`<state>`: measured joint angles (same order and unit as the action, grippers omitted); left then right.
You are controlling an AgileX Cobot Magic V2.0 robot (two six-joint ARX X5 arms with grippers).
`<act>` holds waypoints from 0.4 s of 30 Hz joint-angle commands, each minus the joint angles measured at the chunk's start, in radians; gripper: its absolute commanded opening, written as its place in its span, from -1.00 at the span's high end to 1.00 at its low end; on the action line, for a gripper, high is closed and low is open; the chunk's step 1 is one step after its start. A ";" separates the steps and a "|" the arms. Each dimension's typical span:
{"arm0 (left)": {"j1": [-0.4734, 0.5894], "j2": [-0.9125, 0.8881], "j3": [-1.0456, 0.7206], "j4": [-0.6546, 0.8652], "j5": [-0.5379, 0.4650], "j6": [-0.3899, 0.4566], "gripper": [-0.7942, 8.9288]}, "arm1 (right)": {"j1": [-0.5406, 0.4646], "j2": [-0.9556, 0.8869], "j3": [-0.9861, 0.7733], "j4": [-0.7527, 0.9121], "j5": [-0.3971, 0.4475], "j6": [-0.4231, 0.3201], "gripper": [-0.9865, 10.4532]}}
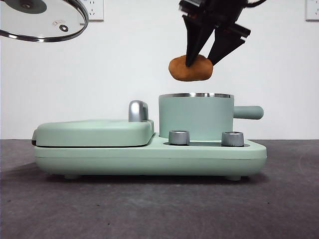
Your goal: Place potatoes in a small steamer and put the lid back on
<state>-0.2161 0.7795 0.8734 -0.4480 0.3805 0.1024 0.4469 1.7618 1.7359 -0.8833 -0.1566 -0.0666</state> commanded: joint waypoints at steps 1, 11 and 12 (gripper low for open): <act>0.000 -0.002 0.013 0.029 0.006 -0.007 0.81 | -0.008 0.065 0.063 -0.011 0.001 -0.026 0.49; 0.000 -0.002 0.013 0.029 0.006 -0.007 0.80 | -0.032 0.166 0.088 -0.013 0.007 -0.047 0.49; 0.000 -0.002 0.013 0.029 0.006 -0.007 0.81 | -0.033 0.176 0.087 -0.013 0.009 -0.047 0.49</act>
<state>-0.2161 0.7795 0.8734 -0.4480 0.3805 0.1024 0.4099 1.9160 1.7966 -0.9016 -0.1513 -0.1013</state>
